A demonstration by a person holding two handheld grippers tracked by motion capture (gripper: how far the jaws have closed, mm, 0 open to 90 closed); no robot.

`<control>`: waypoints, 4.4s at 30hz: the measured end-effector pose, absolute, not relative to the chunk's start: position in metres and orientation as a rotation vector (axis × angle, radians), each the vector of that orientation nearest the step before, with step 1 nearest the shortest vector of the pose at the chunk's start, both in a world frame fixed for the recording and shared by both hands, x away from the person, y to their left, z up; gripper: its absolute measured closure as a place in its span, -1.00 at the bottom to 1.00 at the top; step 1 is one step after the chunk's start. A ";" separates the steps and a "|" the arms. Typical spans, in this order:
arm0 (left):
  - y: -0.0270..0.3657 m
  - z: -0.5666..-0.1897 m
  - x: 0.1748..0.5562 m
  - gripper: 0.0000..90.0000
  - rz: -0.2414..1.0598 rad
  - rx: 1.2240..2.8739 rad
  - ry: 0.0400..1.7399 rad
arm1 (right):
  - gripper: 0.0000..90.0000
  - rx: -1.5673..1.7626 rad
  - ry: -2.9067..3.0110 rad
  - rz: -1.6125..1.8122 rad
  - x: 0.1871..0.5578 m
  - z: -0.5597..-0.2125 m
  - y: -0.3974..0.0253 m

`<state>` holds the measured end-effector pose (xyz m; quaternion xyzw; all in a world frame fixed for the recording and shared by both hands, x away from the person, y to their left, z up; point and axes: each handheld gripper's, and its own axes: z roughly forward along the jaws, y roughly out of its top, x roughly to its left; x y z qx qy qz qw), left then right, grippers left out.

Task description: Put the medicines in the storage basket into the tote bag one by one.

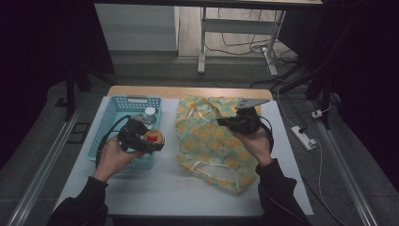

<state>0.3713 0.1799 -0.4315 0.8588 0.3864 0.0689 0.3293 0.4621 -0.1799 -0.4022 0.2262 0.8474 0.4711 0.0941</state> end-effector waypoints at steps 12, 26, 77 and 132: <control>0.147 -0.423 0.353 -0.55 0.161 2.262 0.890 | 1.00 0.667 2.521 1.388 0.462 -0.404 -0.178; 0.108 -0.428 0.353 -0.55 0.108 2.276 0.793 | 1.00 0.666 2.526 1.380 0.463 -0.405 -0.177; 0.021 -0.465 0.446 -0.55 0.108 2.275 0.788 | 1.00 0.642 2.528 1.392 0.461 -0.404 -0.174; 0.045 -0.478 0.456 -0.86 0.103 2.237 0.862 | 1.00 0.653 2.526 1.382 0.464 -0.410 -0.172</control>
